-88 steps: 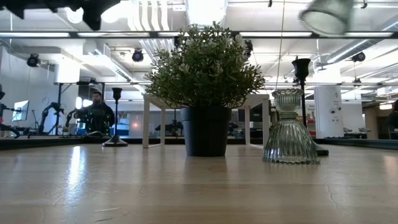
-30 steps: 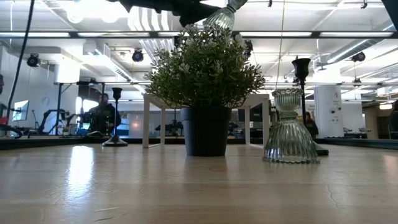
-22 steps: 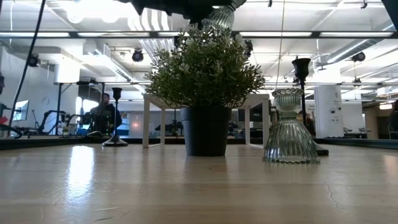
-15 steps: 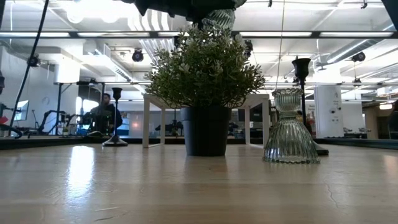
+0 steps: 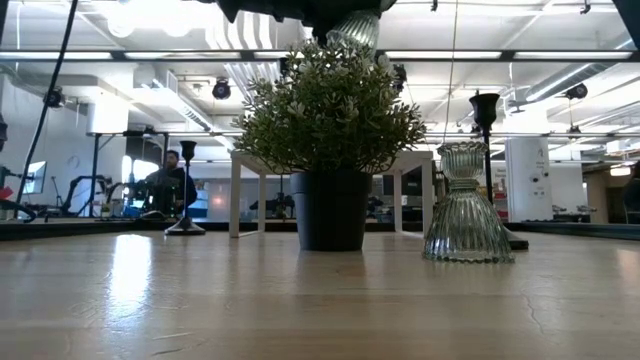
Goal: Pick & Place candle stick holders
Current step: Put the bottom green glass candle holder on the shelf
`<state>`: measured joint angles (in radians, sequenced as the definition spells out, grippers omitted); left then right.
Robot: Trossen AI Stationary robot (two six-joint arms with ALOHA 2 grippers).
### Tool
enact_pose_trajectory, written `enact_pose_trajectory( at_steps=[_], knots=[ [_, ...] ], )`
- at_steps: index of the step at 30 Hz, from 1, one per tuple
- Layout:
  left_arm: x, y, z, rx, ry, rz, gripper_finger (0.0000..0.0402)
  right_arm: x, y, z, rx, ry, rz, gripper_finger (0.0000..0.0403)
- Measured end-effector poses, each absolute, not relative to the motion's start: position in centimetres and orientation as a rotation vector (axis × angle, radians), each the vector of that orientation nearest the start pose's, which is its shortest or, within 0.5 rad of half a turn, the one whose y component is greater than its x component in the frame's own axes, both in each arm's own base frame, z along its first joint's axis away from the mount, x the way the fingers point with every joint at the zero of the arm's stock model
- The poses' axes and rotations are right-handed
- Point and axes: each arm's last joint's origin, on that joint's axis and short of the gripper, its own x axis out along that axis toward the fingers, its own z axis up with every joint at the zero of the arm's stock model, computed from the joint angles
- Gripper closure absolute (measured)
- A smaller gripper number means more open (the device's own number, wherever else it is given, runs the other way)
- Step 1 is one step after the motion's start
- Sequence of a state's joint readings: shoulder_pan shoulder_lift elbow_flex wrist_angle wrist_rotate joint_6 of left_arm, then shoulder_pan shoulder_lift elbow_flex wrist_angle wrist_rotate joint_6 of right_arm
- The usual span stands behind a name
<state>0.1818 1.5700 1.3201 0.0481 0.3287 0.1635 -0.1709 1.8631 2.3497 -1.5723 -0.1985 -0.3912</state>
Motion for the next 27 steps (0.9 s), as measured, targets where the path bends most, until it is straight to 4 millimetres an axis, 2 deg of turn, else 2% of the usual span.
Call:
enact_pose_trajectory(
  at_steps=[17,23,27],
  knots=[
    [36.09,5.76,34.60,0.063,0.185,-0.156,0.0273,32.58,-5.01,43.89,-0.147,1.035,0.246,0.0388],
    [36.14,5.90,34.27,0.006,0.207,-0.139,0.0130,32.56,-4.97,44.02,-0.155,1.024,0.249,0.0390],
    [36.14,5.89,34.31,0.012,0.202,-0.140,0.0063,32.59,-4.95,44.04,-0.156,1.020,0.252,0.0390]
  ],
)
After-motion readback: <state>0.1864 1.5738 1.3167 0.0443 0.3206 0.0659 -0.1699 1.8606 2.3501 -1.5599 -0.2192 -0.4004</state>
